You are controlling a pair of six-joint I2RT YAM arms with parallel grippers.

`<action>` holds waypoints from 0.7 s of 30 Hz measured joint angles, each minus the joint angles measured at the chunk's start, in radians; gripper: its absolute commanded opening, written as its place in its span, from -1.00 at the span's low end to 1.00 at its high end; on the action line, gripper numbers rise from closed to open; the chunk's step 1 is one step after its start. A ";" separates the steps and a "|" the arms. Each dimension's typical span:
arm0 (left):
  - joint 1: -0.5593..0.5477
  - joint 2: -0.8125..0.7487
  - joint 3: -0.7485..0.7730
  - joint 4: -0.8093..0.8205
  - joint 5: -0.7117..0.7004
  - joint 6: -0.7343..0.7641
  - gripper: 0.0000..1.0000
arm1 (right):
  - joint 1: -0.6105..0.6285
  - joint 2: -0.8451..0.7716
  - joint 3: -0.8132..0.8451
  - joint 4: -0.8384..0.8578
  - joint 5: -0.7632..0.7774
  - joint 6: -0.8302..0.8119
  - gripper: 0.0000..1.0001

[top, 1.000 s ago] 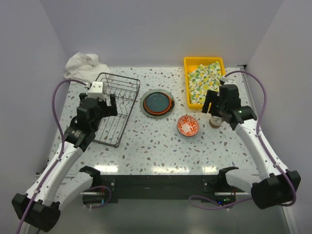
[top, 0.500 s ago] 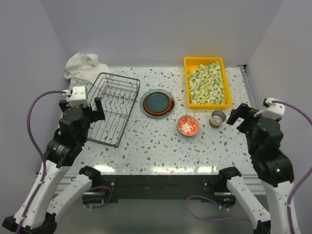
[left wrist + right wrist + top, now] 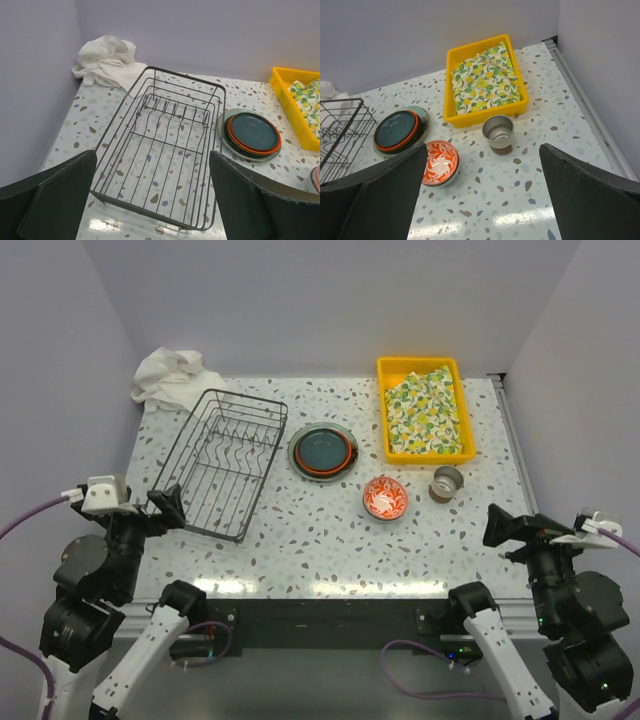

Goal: Unload the mixed dishes from the dish rack
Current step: Reset both arms

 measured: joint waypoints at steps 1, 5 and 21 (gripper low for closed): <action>0.000 -0.020 0.000 -0.009 0.008 -0.006 1.00 | 0.012 -0.011 0.001 -0.007 0.001 0.000 0.97; 0.000 -0.124 0.001 -0.038 0.035 -0.026 1.00 | 0.045 -0.038 0.007 -0.020 0.000 0.000 0.97; 0.000 -0.285 -0.033 -0.039 -0.005 -0.135 1.00 | 0.080 -0.082 0.034 -0.080 0.019 0.004 0.97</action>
